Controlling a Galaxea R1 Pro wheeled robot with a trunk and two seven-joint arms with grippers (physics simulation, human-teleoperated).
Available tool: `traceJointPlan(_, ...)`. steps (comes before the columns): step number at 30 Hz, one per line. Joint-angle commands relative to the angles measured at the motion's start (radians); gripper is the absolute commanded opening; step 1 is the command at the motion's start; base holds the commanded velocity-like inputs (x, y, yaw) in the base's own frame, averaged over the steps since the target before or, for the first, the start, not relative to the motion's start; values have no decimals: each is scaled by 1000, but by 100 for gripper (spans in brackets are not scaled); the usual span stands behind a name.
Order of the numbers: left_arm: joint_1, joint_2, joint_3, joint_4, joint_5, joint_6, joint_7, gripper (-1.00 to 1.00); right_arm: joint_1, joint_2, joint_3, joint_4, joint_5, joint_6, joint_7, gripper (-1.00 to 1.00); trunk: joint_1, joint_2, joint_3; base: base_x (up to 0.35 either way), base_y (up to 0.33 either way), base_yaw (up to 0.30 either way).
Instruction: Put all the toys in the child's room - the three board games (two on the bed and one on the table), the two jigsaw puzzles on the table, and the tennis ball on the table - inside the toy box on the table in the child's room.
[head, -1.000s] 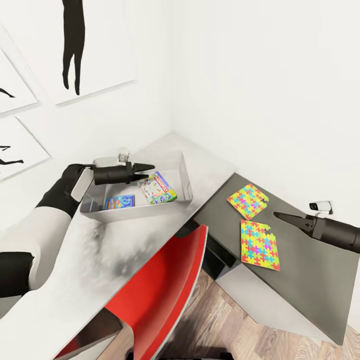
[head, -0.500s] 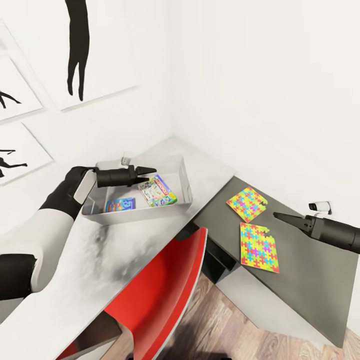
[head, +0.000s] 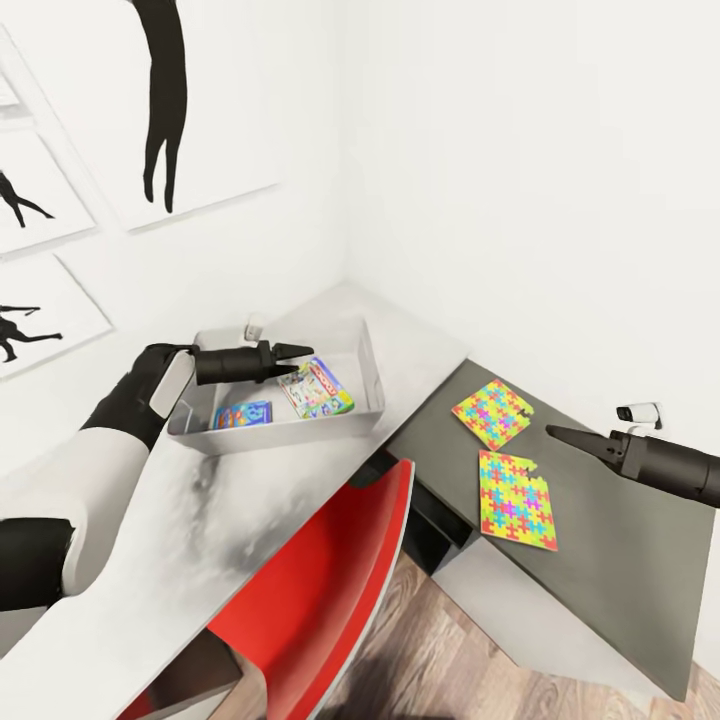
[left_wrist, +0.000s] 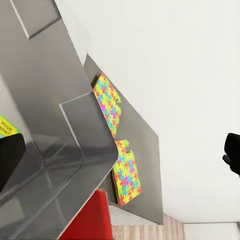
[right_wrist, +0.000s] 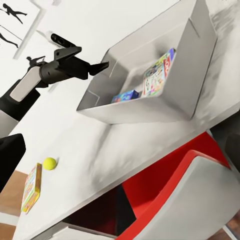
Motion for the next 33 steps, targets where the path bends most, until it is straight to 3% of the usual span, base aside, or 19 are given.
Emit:
traceJointPlan(1, -1, 1, -3, 0, 3, 4, -1, 100, -1, 0, -1, 0, 3, 3, 4, 100, 1, -2, 0, 0, 0, 35)
traceJointPlan(5, 26, 6, 6, -26, 4, 3, -4, 100, -1, 0, 0, 0, 2, 3, 6, 100, 1, -2, 6, 0, 0, 58)
traceJointPlan(10, 61, 10, 48, -65, 4, 4, -6, 100, -1, -1, -4, 0, 1, 3, 8, 100, 1, -2, 13, 0, 0, 66)
traceJointPlan(15, 106, 13, 115, -112, 5, 6, -8, 100, -1, 0, -1, 0, 1, 3, 7, 100, 1, -2, 19, 0, 0, 65)
traceJointPlan(20, 136, 13, 144, -142, 5, 7, -9, 100, -1, 2, 2, 0, 1, 3, 5, 100, 1, -2, 25, 0, 0, 106)
traceJointPlan(33, 173, 8, 163, -188, 5, 7, -7, 100, -1, 7, 6, 0, 1, 3, 4, 100, 1, -2, 43, -66, 0, 142)
